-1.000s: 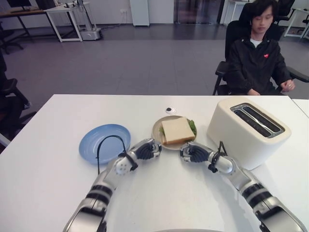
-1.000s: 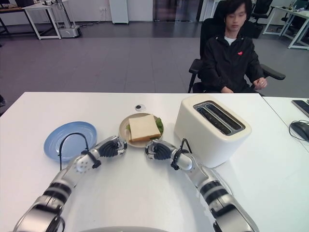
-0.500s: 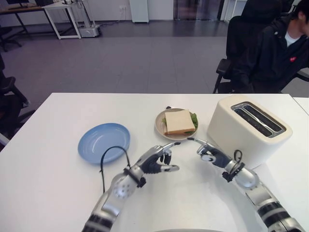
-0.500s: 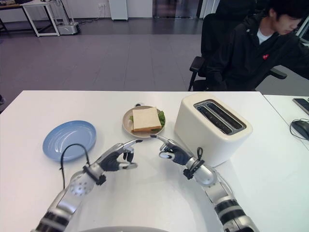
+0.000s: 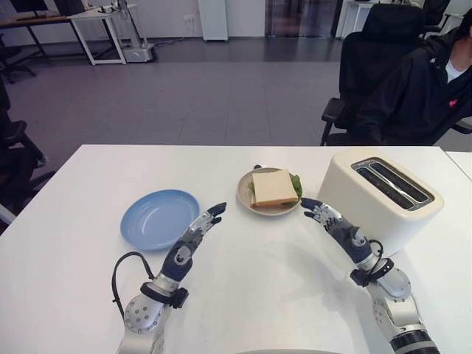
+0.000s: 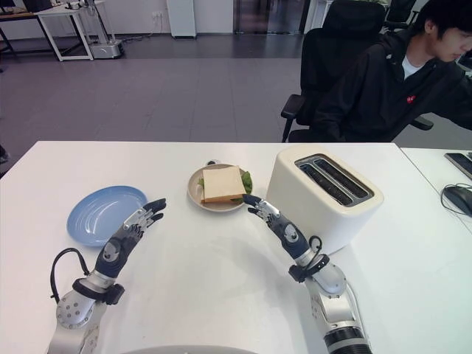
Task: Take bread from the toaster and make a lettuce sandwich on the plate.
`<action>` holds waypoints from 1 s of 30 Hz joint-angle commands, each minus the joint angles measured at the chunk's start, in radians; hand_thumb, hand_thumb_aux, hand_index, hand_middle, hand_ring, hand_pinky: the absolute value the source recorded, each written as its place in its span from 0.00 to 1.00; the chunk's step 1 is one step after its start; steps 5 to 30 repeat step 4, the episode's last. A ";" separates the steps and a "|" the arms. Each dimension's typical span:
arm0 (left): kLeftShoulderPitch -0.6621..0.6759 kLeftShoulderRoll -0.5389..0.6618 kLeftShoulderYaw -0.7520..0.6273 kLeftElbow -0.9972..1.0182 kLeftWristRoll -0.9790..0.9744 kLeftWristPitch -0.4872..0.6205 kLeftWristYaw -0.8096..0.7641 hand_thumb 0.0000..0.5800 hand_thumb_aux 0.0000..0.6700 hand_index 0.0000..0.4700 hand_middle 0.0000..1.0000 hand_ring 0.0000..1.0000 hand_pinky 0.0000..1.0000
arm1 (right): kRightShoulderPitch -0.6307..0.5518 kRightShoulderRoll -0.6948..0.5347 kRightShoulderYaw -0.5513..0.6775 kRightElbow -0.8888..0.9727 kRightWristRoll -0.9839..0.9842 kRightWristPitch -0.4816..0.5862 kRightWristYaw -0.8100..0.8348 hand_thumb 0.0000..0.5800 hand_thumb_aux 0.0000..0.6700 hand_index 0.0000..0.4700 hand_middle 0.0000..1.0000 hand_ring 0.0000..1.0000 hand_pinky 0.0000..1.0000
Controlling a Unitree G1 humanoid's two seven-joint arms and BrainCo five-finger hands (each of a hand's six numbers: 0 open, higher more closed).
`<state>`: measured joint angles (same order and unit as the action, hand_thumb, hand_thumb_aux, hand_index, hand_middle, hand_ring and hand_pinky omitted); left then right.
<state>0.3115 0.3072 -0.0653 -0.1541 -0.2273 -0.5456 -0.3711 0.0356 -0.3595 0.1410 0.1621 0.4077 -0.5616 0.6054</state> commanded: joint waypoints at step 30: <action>0.009 -0.023 0.009 -0.011 -0.020 0.001 -0.028 0.00 0.00 0.00 0.00 0.00 0.00 | -0.005 0.026 -0.062 -0.028 0.039 0.063 0.050 0.00 0.00 0.00 0.00 0.00 0.00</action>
